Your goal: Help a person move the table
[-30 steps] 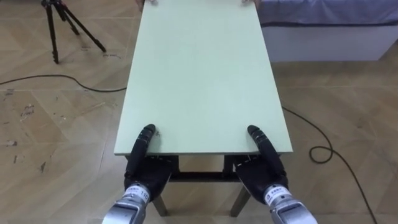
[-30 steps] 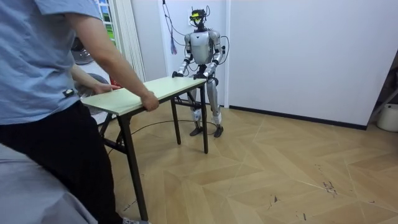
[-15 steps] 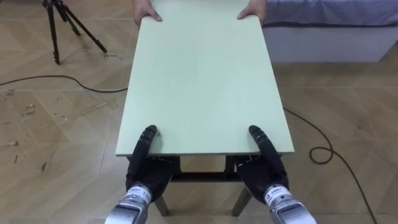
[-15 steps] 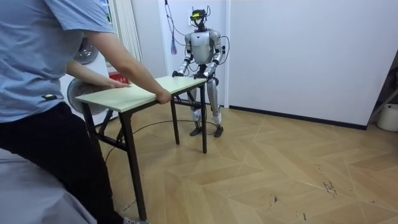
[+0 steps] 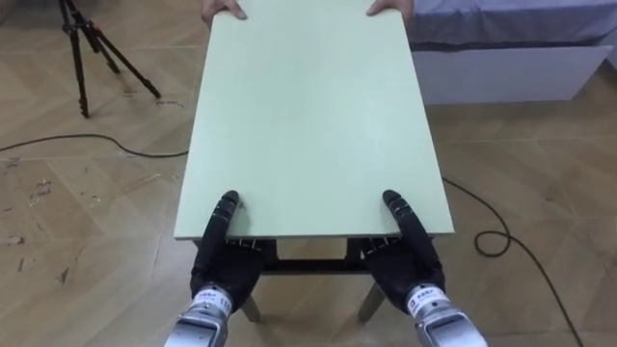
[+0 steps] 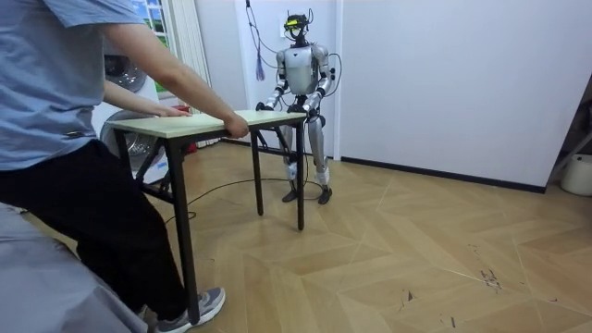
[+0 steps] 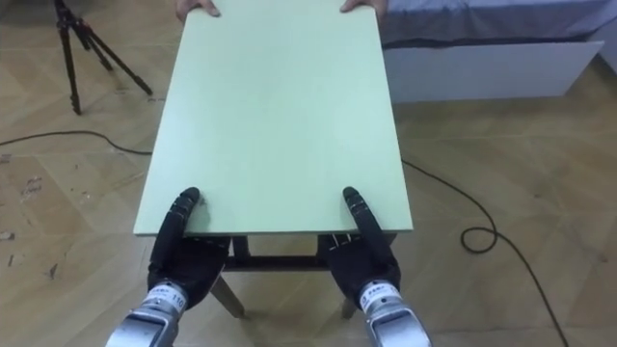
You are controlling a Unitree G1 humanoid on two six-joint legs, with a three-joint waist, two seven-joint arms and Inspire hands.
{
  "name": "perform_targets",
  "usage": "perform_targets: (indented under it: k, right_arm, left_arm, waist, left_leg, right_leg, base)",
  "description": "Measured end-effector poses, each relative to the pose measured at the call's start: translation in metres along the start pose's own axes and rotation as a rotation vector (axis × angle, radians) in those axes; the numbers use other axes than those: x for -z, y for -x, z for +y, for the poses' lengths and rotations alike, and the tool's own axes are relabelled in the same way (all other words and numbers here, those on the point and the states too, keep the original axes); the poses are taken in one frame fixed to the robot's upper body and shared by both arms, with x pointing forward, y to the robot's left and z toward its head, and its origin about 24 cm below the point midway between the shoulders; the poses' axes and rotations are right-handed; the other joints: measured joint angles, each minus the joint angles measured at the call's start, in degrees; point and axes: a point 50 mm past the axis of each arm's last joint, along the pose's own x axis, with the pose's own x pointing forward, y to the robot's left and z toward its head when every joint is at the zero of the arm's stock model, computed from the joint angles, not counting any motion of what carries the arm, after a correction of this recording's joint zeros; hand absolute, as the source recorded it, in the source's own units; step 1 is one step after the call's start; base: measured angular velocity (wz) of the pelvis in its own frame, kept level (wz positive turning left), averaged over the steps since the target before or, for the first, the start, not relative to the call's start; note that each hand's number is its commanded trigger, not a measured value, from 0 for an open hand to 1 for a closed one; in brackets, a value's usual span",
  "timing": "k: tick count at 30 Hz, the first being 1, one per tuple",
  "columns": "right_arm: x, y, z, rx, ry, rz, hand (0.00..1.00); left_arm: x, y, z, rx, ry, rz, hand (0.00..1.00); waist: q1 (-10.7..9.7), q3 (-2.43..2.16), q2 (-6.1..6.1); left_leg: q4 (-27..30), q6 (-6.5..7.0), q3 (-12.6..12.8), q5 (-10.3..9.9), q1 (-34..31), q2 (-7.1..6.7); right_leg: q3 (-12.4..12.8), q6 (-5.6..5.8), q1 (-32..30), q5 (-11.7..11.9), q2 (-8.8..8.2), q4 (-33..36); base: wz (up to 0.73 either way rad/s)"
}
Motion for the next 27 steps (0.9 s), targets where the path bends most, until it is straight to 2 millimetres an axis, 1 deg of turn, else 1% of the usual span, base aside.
perform_targets:
  k: [4, 7, 8, 11, 15, 17, 20, 23, 27]
  right_arm:
    - [0.001, 0.003, 0.002, -0.027, 0.004, -0.011, 1.0]
    - [0.002, 0.012, 0.002, -0.042, 0.0, -0.008, 1.0]
    - [0.004, 0.014, 0.003, -0.052, 0.006, 0.0, 1.0]
    - [0.006, 0.019, 0.006, -0.077, 0.007, 0.002, 1.0]
    - [0.005, 0.028, 0.008, -0.108, 0.014, 0.007, 1.0]
    - [0.004, 0.031, 0.006, -0.114, 0.02, 0.0, 1.0]
    - [0.006, 0.034, 0.005, -0.113, 0.022, -0.005, 1.0]
    - [0.008, 0.039, 0.006, -0.126, 0.023, -0.009, 1.0]
    - [0.007, 0.041, 0.006, -0.13, 0.033, -0.01, 1.0]
  left_arm:
    - [0.0, 0.004, -0.001, 0.013, 0.012, -0.012, 1.0]
    - [0.001, 0.016, 0.001, 0.02, 0.023, -0.019, 1.0]
    - [0.0, 0.02, 0.001, 0.024, 0.03, -0.029, 1.0]
    - [0.0, 0.028, 0.0, 0.037, 0.045, -0.043, 1.0]
    - [0.002, 0.036, -0.001, 0.05, 0.047, -0.052, 1.0]
    - [0.004, 0.04, -0.001, 0.052, 0.044, -0.05, 1.0]
    - [0.004, 0.042, -0.001, 0.052, 0.036, -0.056, 1.0]
    - [0.005, 0.049, -0.002, 0.066, 0.035, -0.067, 1.0]
    - [0.006, 0.051, -0.001, 0.066, 0.033, -0.071, 1.0]
  waist:
    - [0.0, 0.06, -0.08]
    - [0.5, 0.07, -0.11]
    - [0.4, 0.07, -0.13]
    - [0.0, 0.13, -0.21]
    - [0.5, 0.38, -0.63]
    - [0.6, 0.55, -1.08]
    - [0.9, 0.51, -1.3]
    - [0.7, 0.46, -1.58]
    - [0.6, 0.42, -1.76]
  left_leg:
    - [-0.1, 0.0, 0.0, 0.0, -0.2, 0.04]
    - [-0.2, 0.0, 0.6, 0.0, -0.3, 0.03]
    - [-0.2, 0.0, 1.0, 0.0, -0.3, 0.02]
    - [-0.4, 0.0, 1.0, 0.0, -0.4, 0.03]
    - [-0.6, 0.0, 1.0, 0.0, -0.3, 0.02]
    - [-0.7, 0.0, 1.0, 0.0, -0.4, -0.03]
    - [-0.7, 0.0, 1.0, 0.0, -0.4, -0.03]
    - [-0.6, 0.0, 1.0, 0.0, -1.5, -0.05]
    - [-0.5, 0.0, 1.1, 0.0, -2.4, -0.06]
  right_leg:
    - [0.4, 0.02, -0.2, 0.0, 0.12, -0.1]
    - [0.8, 0.1, -0.4, -0.1, 0.21, -0.2]
    - [1.1, 0.11, -0.7, -0.1, 0.26, -0.2]
    - [1.2, 0.14, -0.9, -0.1, 0.29, -0.2]
    - [1.1, 0.26, -1.0, -0.2, 0.27, -0.2]
    - [1.1, 0.29, -1.0, -0.2, 0.23, -0.2]
    - [1.2, 0.32, -1.0, -0.2, 0.23, -0.2]
    - [1.1, 0.35, -2.1, -0.2, 0.16, 0.0]
    - [1.3, 0.34, -3.4, -0.2, 0.04, 0.9]
  base:
    - [0.0]
    - [-0.07]
    - [-0.16]
    - [-0.05]
    - [0.01]
    - [0.0]
    - [0.0]
    - [0.01]
    - [0.0]
